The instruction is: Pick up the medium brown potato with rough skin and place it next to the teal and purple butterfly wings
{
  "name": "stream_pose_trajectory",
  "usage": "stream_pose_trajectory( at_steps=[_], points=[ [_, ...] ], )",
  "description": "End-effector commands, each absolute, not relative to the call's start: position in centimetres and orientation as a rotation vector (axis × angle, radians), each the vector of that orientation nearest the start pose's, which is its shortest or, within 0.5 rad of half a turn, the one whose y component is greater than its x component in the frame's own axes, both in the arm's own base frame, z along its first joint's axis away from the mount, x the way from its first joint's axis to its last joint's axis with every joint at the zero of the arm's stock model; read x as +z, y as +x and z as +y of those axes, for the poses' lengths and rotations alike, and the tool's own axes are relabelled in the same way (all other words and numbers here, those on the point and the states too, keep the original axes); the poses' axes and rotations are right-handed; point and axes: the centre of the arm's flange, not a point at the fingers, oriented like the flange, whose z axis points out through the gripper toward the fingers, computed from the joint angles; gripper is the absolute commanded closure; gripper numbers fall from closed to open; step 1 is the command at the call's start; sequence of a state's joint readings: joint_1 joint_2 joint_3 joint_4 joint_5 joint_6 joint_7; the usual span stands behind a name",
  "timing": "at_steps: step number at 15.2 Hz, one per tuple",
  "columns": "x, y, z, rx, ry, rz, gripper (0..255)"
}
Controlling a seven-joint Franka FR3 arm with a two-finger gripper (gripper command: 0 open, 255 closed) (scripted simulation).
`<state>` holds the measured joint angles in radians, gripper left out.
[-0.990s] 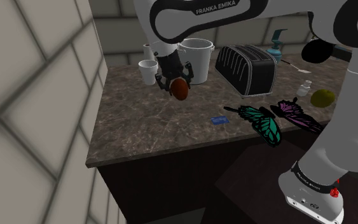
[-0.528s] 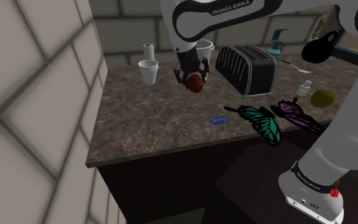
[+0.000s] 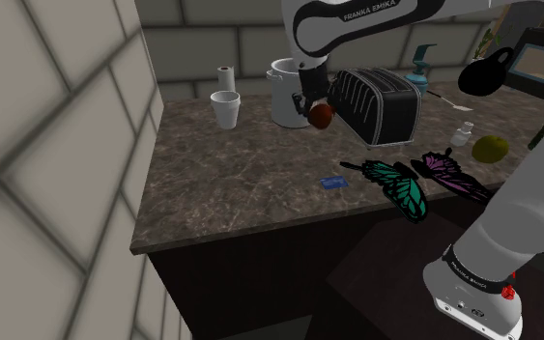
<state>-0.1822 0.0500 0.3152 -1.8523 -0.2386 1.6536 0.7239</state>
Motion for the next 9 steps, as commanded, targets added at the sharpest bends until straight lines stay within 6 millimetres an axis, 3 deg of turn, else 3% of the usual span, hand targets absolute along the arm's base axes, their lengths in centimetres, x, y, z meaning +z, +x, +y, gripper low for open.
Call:
stream_pose_trajectory(
  at_steps=[1,8,9],
  points=[
    [47.4,54.3,2.0,0.228,-3.310,0.913,255],
    [47.4,53.7,-7.6,0.228,-3.310,0.913,255],
    [46.9,53.7,-7.6,0.228,-3.310,0.913,255]
  ],
)
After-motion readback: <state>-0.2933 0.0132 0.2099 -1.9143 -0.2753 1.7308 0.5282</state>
